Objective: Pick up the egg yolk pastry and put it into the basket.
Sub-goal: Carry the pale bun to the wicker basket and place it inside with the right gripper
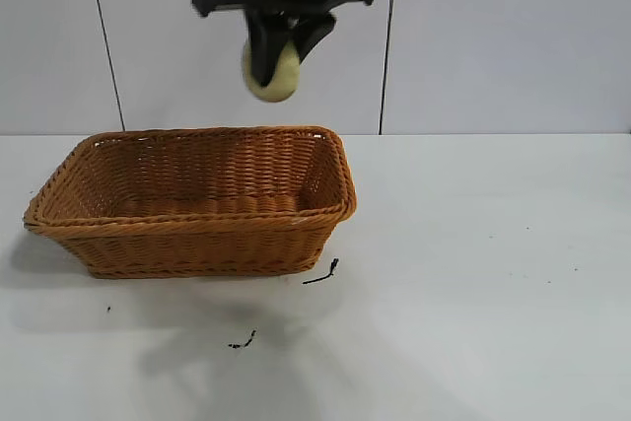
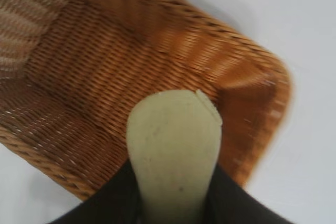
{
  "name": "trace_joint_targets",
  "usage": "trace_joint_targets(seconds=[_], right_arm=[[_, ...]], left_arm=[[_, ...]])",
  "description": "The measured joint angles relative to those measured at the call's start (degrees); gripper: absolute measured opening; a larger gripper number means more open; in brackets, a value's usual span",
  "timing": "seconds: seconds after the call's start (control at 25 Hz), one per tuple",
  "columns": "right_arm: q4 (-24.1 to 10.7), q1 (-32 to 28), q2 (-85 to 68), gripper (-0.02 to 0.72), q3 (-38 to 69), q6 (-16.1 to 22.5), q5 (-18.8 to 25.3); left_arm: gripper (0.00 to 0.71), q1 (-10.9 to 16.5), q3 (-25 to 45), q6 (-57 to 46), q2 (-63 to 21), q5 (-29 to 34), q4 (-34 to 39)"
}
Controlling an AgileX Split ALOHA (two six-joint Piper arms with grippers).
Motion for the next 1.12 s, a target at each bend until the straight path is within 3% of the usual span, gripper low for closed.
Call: trace_joint_targets(seconds=[0.16,0.52,0.6,0.76,0.8,0.92,1.12], right_arm=[[0.3,1.4,4.9,0.157,0.0,0.9,-5.3],[-0.5,1.4,10.3,0.183,0.0,1.6,-6.5],[-0.5,1.4,10.3,0.267,-0.1,1.6,-6.5],[-0.5,1.4,10.2,0.57,-0.8,1.6,-5.3],[-0.5,1.4,10.2,0.617,-1.5,1.6,-4.2],[-0.5,1.4,10.3,0.667,-5.5,1.6,-1.0],[-0.5,-0.8,10.2,0.678,-15.0,1.6,2.9]], left_arm=[[0.695,0.0,0.0,0.0,0.0,0.0,0.0],[0.695,0.0,0.0,0.0,0.0,0.0,0.0],[0.695,0.0,0.0,0.0,0.0,0.0,0.0],[0.695,0.0,0.0,0.0,0.0,0.0,0.0],[0.695,0.0,0.0,0.0,0.0,0.0,0.0],[0.695,0.0,0.0,0.0,0.0,0.0,0.0],[0.695,0.0,0.0,0.0,0.0,0.0,0.0]])
